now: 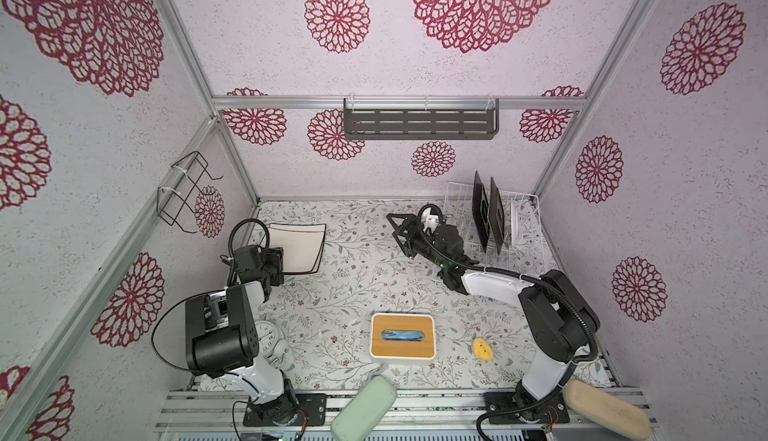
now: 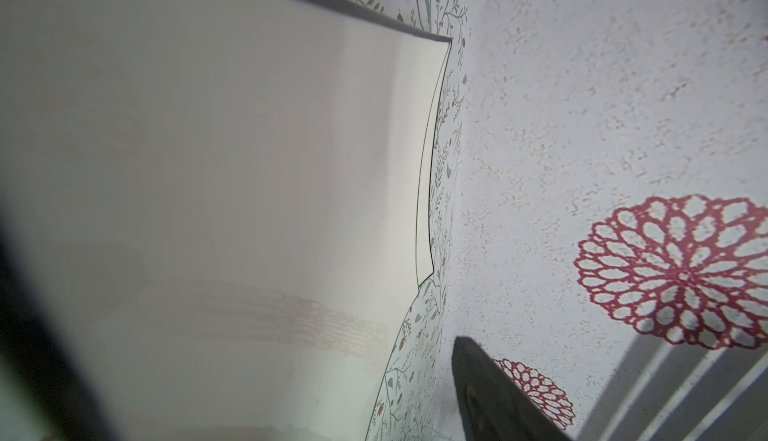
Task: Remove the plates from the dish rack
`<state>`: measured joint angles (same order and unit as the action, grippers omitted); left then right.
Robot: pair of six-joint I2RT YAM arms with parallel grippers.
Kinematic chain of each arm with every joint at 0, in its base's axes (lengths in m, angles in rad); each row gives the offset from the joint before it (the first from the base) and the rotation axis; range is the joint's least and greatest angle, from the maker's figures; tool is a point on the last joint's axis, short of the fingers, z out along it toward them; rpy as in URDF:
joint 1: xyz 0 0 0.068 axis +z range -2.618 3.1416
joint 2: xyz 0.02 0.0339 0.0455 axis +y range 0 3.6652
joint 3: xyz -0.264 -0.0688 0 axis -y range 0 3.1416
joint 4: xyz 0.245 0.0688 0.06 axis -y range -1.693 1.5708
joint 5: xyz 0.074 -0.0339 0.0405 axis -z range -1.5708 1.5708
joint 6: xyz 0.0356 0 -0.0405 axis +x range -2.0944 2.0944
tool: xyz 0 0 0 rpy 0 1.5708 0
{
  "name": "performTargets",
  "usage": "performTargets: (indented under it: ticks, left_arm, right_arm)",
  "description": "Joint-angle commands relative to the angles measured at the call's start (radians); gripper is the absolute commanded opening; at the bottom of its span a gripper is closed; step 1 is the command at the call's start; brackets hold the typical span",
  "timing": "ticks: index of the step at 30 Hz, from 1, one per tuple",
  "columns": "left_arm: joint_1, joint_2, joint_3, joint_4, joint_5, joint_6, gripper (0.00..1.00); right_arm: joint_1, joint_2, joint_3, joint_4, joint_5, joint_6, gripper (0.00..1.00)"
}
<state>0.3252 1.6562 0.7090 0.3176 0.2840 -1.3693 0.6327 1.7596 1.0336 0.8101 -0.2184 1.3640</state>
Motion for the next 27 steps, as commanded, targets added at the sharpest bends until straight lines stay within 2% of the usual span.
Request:
performTargets:
  ticks: [1,27]
  left_arm:
    - [-0.005,0.009,0.031,0.077,0.015,-0.001,0.74]
    - [-0.027,0.093,0.092,0.088,0.029,-0.016,0.83]
  right_arm:
    - [-0.008,-0.013,0.002,0.054,-0.009,0.006,0.92]
    - [-0.012,-0.006,0.009,0.043,-0.006,0.003,0.92]
